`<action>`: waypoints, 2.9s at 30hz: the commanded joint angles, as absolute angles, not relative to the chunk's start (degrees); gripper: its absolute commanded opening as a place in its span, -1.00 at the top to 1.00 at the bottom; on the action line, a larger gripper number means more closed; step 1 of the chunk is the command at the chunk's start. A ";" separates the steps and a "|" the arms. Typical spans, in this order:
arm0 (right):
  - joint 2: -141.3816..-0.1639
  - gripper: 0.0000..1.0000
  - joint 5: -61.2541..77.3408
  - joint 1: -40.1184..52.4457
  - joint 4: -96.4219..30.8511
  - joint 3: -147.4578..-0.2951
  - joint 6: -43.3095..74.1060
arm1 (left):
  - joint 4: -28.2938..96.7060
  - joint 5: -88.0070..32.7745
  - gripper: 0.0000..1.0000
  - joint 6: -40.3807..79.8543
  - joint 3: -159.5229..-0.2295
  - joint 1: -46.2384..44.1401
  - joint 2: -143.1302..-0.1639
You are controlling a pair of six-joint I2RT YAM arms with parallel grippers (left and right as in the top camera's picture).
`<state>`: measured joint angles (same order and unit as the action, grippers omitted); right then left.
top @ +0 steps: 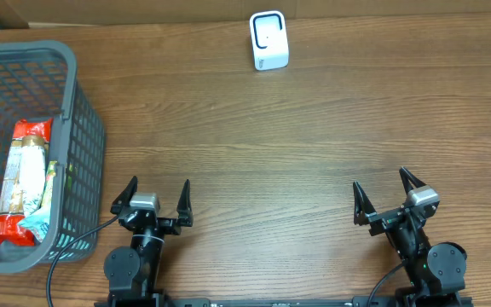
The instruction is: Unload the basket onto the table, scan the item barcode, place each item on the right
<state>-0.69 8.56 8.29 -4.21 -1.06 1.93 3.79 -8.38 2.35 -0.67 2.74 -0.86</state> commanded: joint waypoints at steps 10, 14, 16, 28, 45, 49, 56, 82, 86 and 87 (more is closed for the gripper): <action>-2.66 -1.00 8.03 8.78 -4.01 -0.49 1.87 | 3.66 -8.43 -0.99 1.43 -0.27 2.94 -0.73; -2.66 -1.00 8.03 8.78 -4.03 -0.49 1.87 | 3.66 -8.43 -0.99 1.43 -0.27 2.94 -0.73; -2.66 -1.00 8.03 8.78 -4.01 -0.49 1.87 | 3.66 -8.43 -1.00 1.43 -0.27 2.94 -0.73; -2.66 -1.00 8.03 8.78 -4.03 -0.49 1.87 | 3.66 -8.43 -0.99 1.43 -0.27 2.94 -0.73; -2.66 -1.00 8.03 8.78 -4.03 -0.49 1.87 | 3.66 -8.43 -0.99 1.43 -0.27 2.94 -0.73; -2.66 -1.00 8.03 8.78 -4.01 -0.49 1.87 | 3.66 -8.43 -0.99 1.43 -0.27 2.94 -0.73; -2.66 -1.00 8.03 8.78 -4.03 -0.49 1.87 | 3.66 -8.45 -0.99 1.43 -0.27 2.94 -0.73; -2.66 -1.00 -0.34 8.78 -4.82 -0.49 1.48 | 3.66 -8.43 -0.99 1.43 -0.27 2.94 -0.73; -2.66 -1.00 -0.30 8.78 -4.80 -0.49 1.50 | 3.66 -8.43 -0.99 1.43 -0.27 2.94 -0.73; -2.66 -1.00 0.14 8.78 -4.82 -0.49 1.52 | 3.66 -8.43 -0.99 1.43 -0.27 2.94 -0.73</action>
